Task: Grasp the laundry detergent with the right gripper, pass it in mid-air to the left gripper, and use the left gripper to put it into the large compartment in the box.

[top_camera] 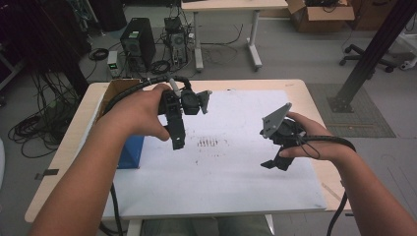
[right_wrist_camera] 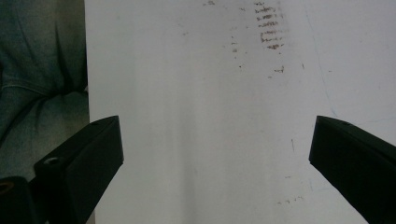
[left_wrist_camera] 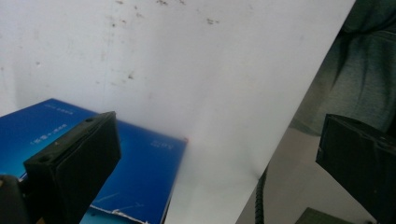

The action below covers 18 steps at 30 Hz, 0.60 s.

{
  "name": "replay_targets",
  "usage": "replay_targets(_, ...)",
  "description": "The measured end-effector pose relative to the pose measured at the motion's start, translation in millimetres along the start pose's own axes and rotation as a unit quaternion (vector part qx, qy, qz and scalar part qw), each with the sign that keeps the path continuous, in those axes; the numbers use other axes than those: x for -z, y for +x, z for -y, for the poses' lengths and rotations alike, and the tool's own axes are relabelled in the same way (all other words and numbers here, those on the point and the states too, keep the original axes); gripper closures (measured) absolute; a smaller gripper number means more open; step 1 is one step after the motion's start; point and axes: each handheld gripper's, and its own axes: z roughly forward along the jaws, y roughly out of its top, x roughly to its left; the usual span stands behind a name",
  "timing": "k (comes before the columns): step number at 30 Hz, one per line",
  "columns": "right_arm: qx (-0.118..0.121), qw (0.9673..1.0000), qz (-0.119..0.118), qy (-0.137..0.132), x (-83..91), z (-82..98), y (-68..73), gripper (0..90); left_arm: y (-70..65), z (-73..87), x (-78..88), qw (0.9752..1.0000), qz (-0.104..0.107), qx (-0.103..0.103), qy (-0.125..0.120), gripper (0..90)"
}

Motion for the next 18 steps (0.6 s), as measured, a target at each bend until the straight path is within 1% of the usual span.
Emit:
replay_targets(1, 0.002, 1.0, 0.001, 0.003, 0.4, -0.8, -0.2, 3.1, 0.0, -2.0, 0.6, 1.0, -0.002, -0.007, 0.002, 0.3)
replay_targets(2, 0.005, 1.0, 0.002, 0.007, 1.6, -2.0, -0.7, 3.1, 0.0, -2.8, 0.4, 1.0, -0.002, -0.007, 0.0, 0.3)
replay_targets(3, 0.003, 1.0, 0.003, 0.008, 2.4, -2.6, -0.6, 3.1, 0.2, -4.2, 0.4, 0.9999, 0.001, -0.012, 0.001, 0.2)
replay_targets(4, 0.006, 0.9999, 0.003, 0.008, 3.4, -3.8, -1.4, 3.1, 0.1, -5.5, -0.1, 0.9998, 0.001, -0.018, 0.001, 0.2)
replay_targets(5, 0.005, 0.9999, 0.003, 0.008, 4.4, -4.8, -1.7, 3.1, -0.3, -6.7, -0.8, 0.9998, 0.002, -0.02, 0.003, 0.3)
replay_targets(6, 0.006, 0.9999, 0.003, 0.009, 5.2, -5.7, -2.3, 3.1, -0.6, -8.1, -1.7, 0.9996, 0.003, -0.027, 0.006, 0.2)
replay_targets(8, 0.007, 0.9999, 0.003, 0.013, 5.7, -6.9, -3.8, 3.1, -1.0, -9.6, -3.0, 0.9995, 0.004, -0.03, 0.008, 0.2)
replay_targets(13, 0.005, 0.9997, -0.001, 0.023, 2.8, -6.7, -6.7, 3.1, -1.3, -12.0, -5.9, 0.9988, 0.009, -0.047, 0.006, 0.2)
replay_targets(18, 0.006, 0.9995, -0.003, 0.03, 0.9, -6.0, -7.9, 3.2, -3.6, -14.8, -9.1, 0.9982, 0.006, -0.059, 0.01, 0.3)
